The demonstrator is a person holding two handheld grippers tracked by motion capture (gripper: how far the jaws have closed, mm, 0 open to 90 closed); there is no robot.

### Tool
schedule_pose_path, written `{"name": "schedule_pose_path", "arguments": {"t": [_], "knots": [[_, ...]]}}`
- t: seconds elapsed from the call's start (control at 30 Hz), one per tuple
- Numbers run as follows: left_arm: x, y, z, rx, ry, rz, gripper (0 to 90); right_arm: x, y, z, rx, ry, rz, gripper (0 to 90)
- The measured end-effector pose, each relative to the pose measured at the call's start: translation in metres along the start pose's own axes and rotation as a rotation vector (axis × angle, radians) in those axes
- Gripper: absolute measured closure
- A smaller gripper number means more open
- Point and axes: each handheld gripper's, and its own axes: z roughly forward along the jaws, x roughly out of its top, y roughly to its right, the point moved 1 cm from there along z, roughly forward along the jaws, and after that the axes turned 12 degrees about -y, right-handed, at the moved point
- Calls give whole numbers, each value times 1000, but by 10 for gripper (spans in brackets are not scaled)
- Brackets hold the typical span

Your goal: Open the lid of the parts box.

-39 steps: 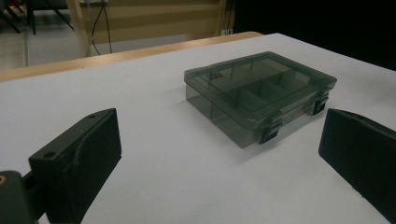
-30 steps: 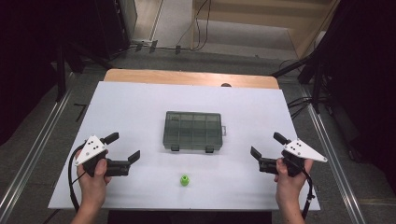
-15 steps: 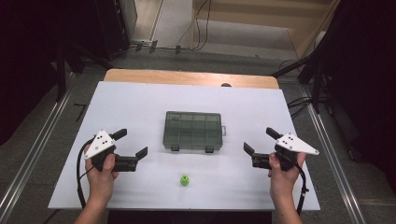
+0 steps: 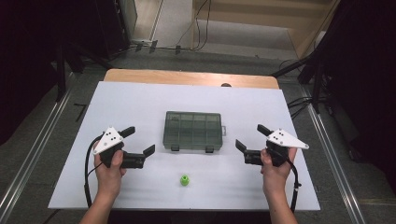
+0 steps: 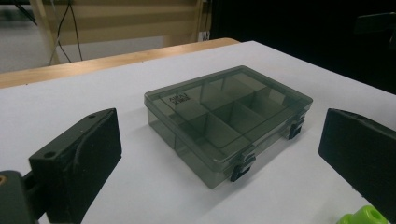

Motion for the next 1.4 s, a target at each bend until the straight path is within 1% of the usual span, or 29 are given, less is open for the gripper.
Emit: {"name": "schedule_pose_path", "arguments": {"t": [0.17,0.2,0.23,0.3,0.37,0.4,0.43,0.47,0.5,0.53,0.57,0.6,0.67,0.7,0.73,0.77,0.8,0.83,0.87,0.9,0.93,0.97,1.03,1.07,1.1,1.13,1.23,1.3,1.4], "knots": [[4,1,3,-6,1,3,0,2,-4,7,13,-9,-5,54],[6,1,5,-14,2,4,0,2,-4,9,17,-12,-3,81],[6,2,6,-15,-1,6,0,3,-5,10,21,-9,-4,142],[8,3,9,-10,3,1,2,3,-6,13,30,-14,1,160],[9,4,13,-3,5,-7,47,4,-6,16,42,-17,5,291],[9,4,13,-3,5,-7,49,4,-6,16,42,-17,5,291],[9,5,17,-11,0,-10,53,4,-7,20,75,-28,11,350],[9,6,20,-7,1,-18,96,4,-7,23,88,-34,12,379],[9,6,20,-7,1,-18,174,4,-7,23,88,-34,12,379],[9,6,23,-3,-1,-21,174,4,-7,25,93,-36,9,407],[9,7,26,-13,-7,-22,208,3,-8,31,95,-46,14,486],[9,9,31,-22,-14,-16,247,3,-9,33,99,-51,18,529],[9,12,37,-35,-26,-9,353,2,-12,37,73,-61,-10,606],[8,13,41,-56,-45,-9,401,2,-14,40,72,-72,-22,637],[8,13,41,-56,-45,-9,472,3,-15,42,88,-90,-46,671],[7,13,44,-79,-64,-8,472,3,-15,42,88,-90,-46,671],[1,13,45,-90,-84,-20,654,0,-17,42,111,-110,-95,809],[1,13,45,-90,-84,-20,717,-3,-16,43,149,-130,-68,870],[-5,9,41,-96,-75,-94,812,-6,-12,42,216,-122,-3,872],[-5,9,41,-96,-75,-94,881,-7,-12,42,210,-134,42,873],[-7,10,46,-74,-112,-89,886,-7,-14,43,161,-167,13,874],[-8,11,50,-84,-140,-75,887,-7,-15,45,122,-195,-17,874],[-9,9,53,-85,-158,-73,888,-11,-13,49,175,-194,-9,875],[-9,8,55,-80,-166,-75,888,-12,-12,50,176,-211,-4,875],[-9,8,55,-80,-166,-75,888,-13,-11,50,173,-214,-19,876],[-10,6,57,-73,-183,-68,888,-14,-10,50,188,-212,-28,877],[-12,4,55,-64,-214,-48,888,-15,-4,46,184,-216,-23,878],[-13,1,52,-82,-222,-63,889,-16,0,43,177,-228,-23,878],[-13,-3,50,-84,-233,-77,889,-19,4,42,190,-244,-15,878]]}}
